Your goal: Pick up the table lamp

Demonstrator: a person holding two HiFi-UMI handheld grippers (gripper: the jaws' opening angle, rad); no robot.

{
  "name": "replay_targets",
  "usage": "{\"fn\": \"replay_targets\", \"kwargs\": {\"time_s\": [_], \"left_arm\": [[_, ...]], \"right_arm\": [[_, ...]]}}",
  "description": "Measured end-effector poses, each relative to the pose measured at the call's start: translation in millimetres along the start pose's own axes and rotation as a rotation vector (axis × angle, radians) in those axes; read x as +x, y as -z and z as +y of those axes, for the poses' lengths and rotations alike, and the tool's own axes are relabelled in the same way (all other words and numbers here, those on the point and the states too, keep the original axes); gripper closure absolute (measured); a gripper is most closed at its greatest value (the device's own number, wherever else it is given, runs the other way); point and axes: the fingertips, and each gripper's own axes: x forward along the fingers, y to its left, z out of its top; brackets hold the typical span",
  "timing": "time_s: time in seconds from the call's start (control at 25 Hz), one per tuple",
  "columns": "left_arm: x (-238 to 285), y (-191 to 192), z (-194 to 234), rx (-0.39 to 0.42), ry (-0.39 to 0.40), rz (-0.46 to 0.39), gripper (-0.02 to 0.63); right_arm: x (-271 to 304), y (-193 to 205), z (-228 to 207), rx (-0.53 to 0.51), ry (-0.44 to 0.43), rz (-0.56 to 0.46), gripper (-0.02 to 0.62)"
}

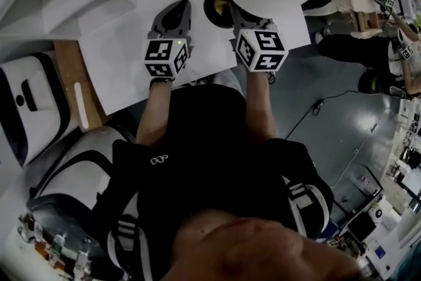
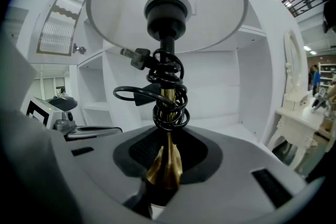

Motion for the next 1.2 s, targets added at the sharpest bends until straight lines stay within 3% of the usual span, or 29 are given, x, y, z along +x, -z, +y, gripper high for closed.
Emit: {"fn": "replay_targets", "kwargs": {"time_s": [1.2], "left_arm": [[1.1, 6.0, -9.3, 0.014, 0.017, 0.025, 0.597]], "right_arm": [[-8.2, 6.8, -6.9, 0.013, 0.025, 0.017, 0.491]]}}
